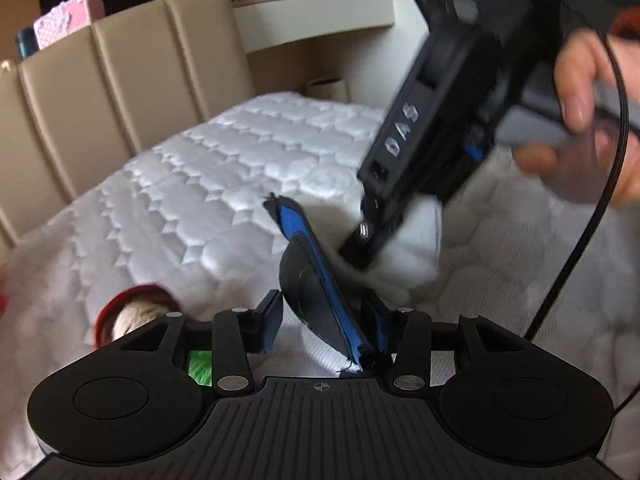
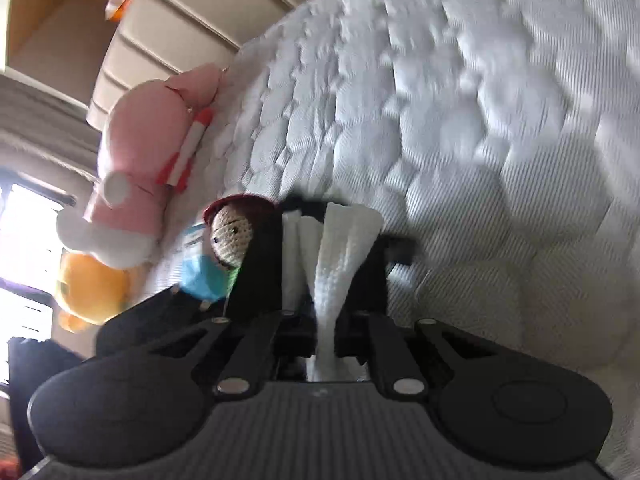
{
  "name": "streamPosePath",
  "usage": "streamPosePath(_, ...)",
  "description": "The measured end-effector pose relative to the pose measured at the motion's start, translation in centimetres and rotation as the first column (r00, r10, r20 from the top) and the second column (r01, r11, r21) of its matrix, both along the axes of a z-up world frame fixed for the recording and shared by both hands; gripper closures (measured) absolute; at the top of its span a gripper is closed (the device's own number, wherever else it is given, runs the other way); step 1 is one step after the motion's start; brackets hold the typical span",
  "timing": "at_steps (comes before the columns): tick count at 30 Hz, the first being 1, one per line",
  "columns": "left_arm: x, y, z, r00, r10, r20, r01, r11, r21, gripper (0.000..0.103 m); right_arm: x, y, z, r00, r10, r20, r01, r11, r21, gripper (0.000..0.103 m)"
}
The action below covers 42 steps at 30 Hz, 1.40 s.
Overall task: Organize soft objects
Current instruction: 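Grasp the black cap's rim with the left tool while the right tool wipes it, then turn the black cap over with the left tool and release it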
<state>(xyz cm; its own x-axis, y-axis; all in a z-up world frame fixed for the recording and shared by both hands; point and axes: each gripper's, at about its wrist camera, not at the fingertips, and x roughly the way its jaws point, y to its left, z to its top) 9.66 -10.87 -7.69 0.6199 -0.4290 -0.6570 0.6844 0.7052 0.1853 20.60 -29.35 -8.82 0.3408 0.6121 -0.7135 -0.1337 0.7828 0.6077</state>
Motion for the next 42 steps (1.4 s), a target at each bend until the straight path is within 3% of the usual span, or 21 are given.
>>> streamPosePath(2, -1.3, -0.9, -0.7, 1.0, -0.016, 0.027, 0.015, 1.0, 0.021, 0.051, -0.8, -0.9, 1.6, 0.996, -0.04, 0.085, 0.046, 0.996, -0.071, 0.095)
streamPosePath(4, -2.6, -2.1, -1.4, 0.998, -0.06, 0.034, 0.059, 0.998, 0.03, 0.041, -1.9, -2.1, 3.6, 0.98, -0.079, 0.183, 0.104, 0.986, -0.13, 0.095)
streamPosePath(8, -4.2, -4.9, -2.3, 0.988, -0.144, 0.056, 0.141, 0.988, 0.06, 0.037, -4.4, -2.9, 7.0, 0.958, -0.081, 0.275, 0.105, 0.992, -0.072, 0.095)
streamPosePath(11, -5.6, -5.8, -2.2, 0.984, -0.158, 0.085, 0.154, 0.987, 0.054, 0.035, -5.4, -1.2, 6.9, 0.975, 0.021, 0.22, -0.005, 0.997, -0.074, 0.095)
streamPosePath(15, -5.9, -5.8, -2.3, 0.983, -0.169, 0.078, 0.165, 0.985, 0.057, 0.029, -5.8, 1.2, 5.0, 0.985, 0.164, 0.055, -0.148, 0.964, -0.223, 0.095)
streamPosePath(17, -5.7, -5.2, -2.3, 0.986, -0.161, 0.048, 0.16, 0.987, 0.026, 0.024, -5.7, 1.5, 4.5, 0.98, 0.193, 0.051, -0.162, 0.917, -0.365, 0.095)
streamPosePath(19, -5.3, -4.5, -2.1, 0.991, -0.135, -0.001, 0.135, 0.99, -0.028, 0.019, -5.1, 0.6, 4.1, 0.985, 0.152, 0.079, -0.099, 0.884, -0.457, 0.095)
streamPosePath(23, -3.8, -3.1, -1.9, 0.988, -0.076, -0.133, 0.056, 0.987, -0.148, 0.013, -3.9, -1.5, 2.9, 0.994, 0.005, 0.105, 0.04, 0.905, -0.423, 0.095)
streamPosePath(27, -1.6, -1.1, -2.0, 0.954, 0.045, -0.295, -0.111, 0.971, -0.212, 0.012, -3.8, -2.5, 2.8, 0.99, -0.04, 0.138, 0.091, 0.918, -0.386, 0.095)
streamPosePath(30, -1.8, 0.2, -0.5, 0.953, 0.039, -0.299, -0.111, 0.968, -0.226, 0.009, -3.7, -2.8, 2.9, 0.986, -0.056, 0.16, 0.114, 0.916, -0.384, 0.095)
streamPosePath(34, -5.5, -1.1, 2.0, 0.995, -0.073, -0.073, 0.063, 0.988, -0.14, 0.005, -4.1, -3.7, 3.5, 0.976, -0.1, 0.195, 0.163, 0.926, -0.342, 0.095)
streamPosePath(35, -6.9, -1.3, 2.3, 0.992, -0.124, -0.002, 0.123, 0.986, -0.116, 0.004, -4.2, -4.1, 3.9, 0.971, -0.11, 0.213, 0.178, 0.927, -0.33, 0.095)
streamPosePath(37, -9.2, -2.2, 2.4, 0.965, -0.241, 0.107, 0.245, 0.969, -0.035, 0.001, -4.5, -4.8, 4.4, 0.959, -0.132, 0.252, 0.209, 0.928, -0.308, 0.095)
streamPosePath(39, -10.6, -4.0, 1.1, 0.939, -0.307, 0.155, 0.292, 0.95, 0.11, 0.001, -4.6, -5.5, 4.7, 0.955, -0.133, 0.266, 0.212, 0.931, -0.297, 0.091)
streamPosePath(42, -10.5, -5.8, -1.7, 0.944, -0.306, 0.125, 0.271, 0.934, 0.234, 0.001, -4.3, -5.1, 3.7, 0.968, -0.105, 0.227, 0.187, 0.907, -0.377, 0.091)
